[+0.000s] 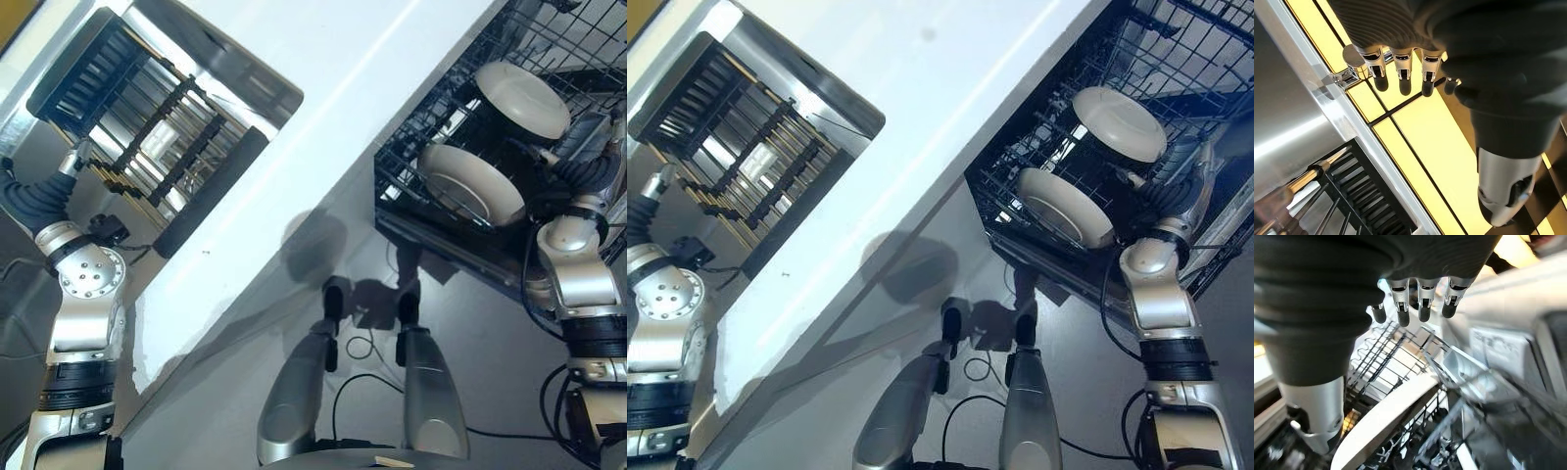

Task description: Pick up plates and place into dishwasher.

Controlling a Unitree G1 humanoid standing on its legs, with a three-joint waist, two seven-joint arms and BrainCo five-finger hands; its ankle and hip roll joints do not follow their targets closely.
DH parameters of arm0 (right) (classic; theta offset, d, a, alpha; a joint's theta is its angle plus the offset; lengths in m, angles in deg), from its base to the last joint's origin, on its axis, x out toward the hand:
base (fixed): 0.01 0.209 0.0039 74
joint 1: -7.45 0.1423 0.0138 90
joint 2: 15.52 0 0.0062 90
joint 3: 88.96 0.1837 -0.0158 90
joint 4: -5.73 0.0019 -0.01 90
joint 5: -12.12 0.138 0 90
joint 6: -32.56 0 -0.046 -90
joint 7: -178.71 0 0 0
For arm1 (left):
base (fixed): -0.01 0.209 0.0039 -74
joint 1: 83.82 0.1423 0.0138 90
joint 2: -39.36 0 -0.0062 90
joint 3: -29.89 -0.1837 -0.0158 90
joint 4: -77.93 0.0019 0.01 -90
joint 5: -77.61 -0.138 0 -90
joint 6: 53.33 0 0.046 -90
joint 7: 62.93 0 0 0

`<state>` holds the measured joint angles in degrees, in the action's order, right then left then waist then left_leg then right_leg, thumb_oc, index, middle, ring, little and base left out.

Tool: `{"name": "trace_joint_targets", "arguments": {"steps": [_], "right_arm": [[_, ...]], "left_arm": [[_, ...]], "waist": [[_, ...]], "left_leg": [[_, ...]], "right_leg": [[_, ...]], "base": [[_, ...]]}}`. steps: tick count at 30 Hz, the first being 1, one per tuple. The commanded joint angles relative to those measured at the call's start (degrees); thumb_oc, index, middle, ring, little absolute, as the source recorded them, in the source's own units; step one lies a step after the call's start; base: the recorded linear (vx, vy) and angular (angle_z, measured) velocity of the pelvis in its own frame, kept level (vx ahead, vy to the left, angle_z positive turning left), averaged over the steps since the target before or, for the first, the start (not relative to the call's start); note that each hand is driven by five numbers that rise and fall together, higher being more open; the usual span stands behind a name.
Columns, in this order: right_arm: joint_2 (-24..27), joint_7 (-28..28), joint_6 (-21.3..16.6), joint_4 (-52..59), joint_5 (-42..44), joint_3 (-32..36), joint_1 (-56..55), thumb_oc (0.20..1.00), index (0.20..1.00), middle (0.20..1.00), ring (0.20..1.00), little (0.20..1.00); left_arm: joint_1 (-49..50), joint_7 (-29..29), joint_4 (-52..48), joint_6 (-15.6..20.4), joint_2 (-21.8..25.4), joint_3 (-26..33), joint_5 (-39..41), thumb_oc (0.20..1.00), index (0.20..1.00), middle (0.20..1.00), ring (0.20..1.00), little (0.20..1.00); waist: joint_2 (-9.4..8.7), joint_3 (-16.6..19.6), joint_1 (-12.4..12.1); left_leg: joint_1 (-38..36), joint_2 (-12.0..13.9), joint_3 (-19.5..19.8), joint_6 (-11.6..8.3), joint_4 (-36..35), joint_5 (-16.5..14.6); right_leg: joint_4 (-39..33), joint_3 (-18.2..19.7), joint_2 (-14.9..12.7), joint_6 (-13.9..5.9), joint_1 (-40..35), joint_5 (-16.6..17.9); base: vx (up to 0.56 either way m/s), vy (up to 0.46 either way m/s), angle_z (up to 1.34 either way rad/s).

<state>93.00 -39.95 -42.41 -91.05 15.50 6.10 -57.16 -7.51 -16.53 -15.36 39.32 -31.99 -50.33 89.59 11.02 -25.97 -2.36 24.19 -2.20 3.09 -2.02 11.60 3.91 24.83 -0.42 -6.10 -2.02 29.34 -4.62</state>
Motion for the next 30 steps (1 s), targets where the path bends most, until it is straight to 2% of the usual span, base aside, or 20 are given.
{"name": "trace_joint_targets", "arguments": {"steps": [1, 6, 11, 16, 20, 23, 30], "right_arm": [[0.15, -6.57, -5.13, 1.77, 2.69, 0.99, -0.05, 1.000, 1.000, 1.000, 1.000, 1.000], [-0.56, -13.13, -7.00, 0.38, 3.57, 1.83, 2.11, 1.000, 1.000, 1.000, 1.000, 1.000], [-1.77, -20.66, -8.16, 0.46, 0.38, 2.13, 2.77, 1.000, 1.000, 1.000, 1.000, 1.000], [-1.81, -14.75, -7.00, -0.89, 5.17, 0.64, 3.01, 1.000, 1.000, 1.000, 1.000, 1.000], [-3.59, -3.63, -11.20, -2.32, 17.44, -0.30, 2.88, 1.000, 1.000, 1.000, 1.000, 1.000], [-5.08, 4.60, -13.52, -3.15, 22.26, -1.89, 3.30, 1.000, 1.000, 1.000, 1.000, 1.000], [-5.49, 15.01, -17.43, -4.90, 22.19, -6.06, 6.28, 1.000, 1.000, 1.000, 1.000, 1.000]], "left_arm": [[-0.03, 2.57, 1.32, 2.76, -1.83, -2.07, -2.69, 1.000, 1.000, 1.000, 1.000, 1.000], [-0.96, 3.32, 1.27, 1.96, -2.55, -3.20, -2.36, 1.000, 1.000, 1.000, 1.000, 1.000], [0.06, 3.80, 0.50, 2.14, -3.72, -4.16, -2.09, 1.000, 1.000, 1.000, 1.000, 1.000], [0.64, 3.74, 0.33, 3.03, -3.87, -4.68, -1.25, 1.000, 1.000, 1.000, 1.000, 1.000], [1.24, 2.82, -0.37, 3.00, -4.07, -4.81, -0.74, 1.000, 1.000, 1.000, 1.000, 1.000], [0.81, 2.63, -0.53, 2.73, -4.22, -5.11, -1.08, 1.000, 1.000, 1.000, 1.000, 1.000], [-1.74, 2.66, 0.30, 2.23, -4.15, -6.36, -1.41, 1.000, 1.000, 1.000, 1.000, 1.000]], "waist": [[1.05, 1.19, 1.09], [2.85, 0.18, 1.19], [4.31, -0.50, 1.22], [5.31, -0.80, 1.50], [5.62, -1.45, 1.40], [5.56, -2.04, 1.23], [5.71, -3.16, 0.90]], "left_leg": [[3.62, -2.49, 0.46, 2.57, 2.44, 0.31], [5.45, -3.67, -0.05, 3.02, 4.58, 0.09], [6.34, -4.41, -0.55, 3.30, 6.52, -0.53], [6.15, -4.69, -1.22, 3.02, 7.62, -1.33], [7.20, -4.94, -1.34, 2.96, 8.82, -1.45], [8.36, -5.26, -0.94, 3.02, 9.55, -1.35], [10.39, -5.72, -0.66, 3.12, 10.10, -0.79]], "right_leg": [[-0.50, -1.52, -1.31, 0.20, 0.21, 1.25], [3.44, -1.10, -2.11, 0.23, 2.82, -0.08], [5.58, -0.47, -2.75, 0.37, 3.98, -0.89], [6.82, 0.05, -3.40, 0.46, 4.28, -1.91], [8.46, 0.20, -3.44, 0.81, 5.47, -2.58], [9.66, 0.49, -3.23, 0.94, 6.90, -2.92], [11.52, 0.86, -2.85, 1.10, 9.70, -3.21]], "base": [[-0.05, 0.082, 0.06], [-0.03, 0.082, 0.06], [0.00, 0.064, 0.00], [0.03, 0.080, -0.05], [0.01, 0.012, -0.02], [0.01, -0.005, 0.01], [0.02, 0.025, 0.01]]}}
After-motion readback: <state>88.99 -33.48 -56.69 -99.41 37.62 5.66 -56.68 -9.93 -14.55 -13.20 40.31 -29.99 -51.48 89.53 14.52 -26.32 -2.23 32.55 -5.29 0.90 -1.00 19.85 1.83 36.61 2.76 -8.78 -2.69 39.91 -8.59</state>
